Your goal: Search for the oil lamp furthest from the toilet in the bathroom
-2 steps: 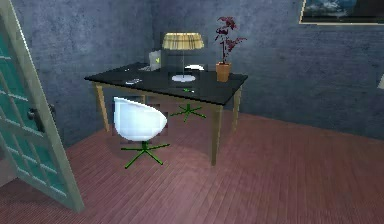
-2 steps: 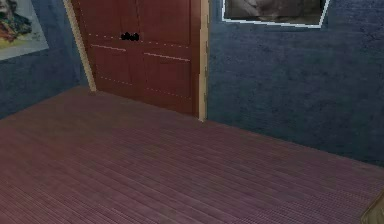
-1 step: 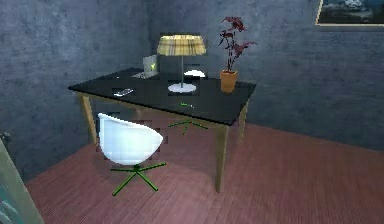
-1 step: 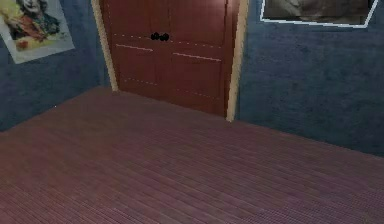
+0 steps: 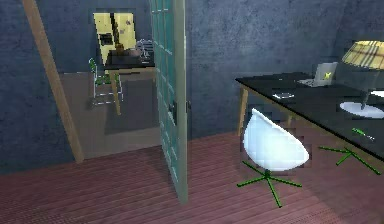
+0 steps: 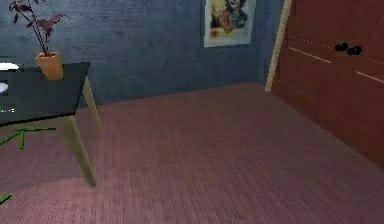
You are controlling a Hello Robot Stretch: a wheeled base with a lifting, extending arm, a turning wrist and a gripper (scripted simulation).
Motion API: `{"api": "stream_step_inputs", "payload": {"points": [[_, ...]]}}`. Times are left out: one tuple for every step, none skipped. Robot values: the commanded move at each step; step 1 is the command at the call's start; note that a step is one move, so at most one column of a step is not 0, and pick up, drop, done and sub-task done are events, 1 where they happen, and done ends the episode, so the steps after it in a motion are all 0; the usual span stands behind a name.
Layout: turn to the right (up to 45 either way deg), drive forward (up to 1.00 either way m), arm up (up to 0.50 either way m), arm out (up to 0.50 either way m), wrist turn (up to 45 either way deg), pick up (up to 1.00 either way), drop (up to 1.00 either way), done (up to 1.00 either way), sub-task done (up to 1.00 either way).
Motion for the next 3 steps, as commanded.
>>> {"api": "stream_step_inputs", "payload": {"points": [[0.0, 0.60, 0.00, 0.00, 0.0, 0.00, 0.00, 0.00, 0.00], [-42.0, 0.00, 0.00, 0.00, 0.0, 0.00, 0.00, 0.00, 0.00], [0.0, 0.70, 0.00, 0.00, 0.0, 0.00, 0.00, 0.00, 0.00]]}}
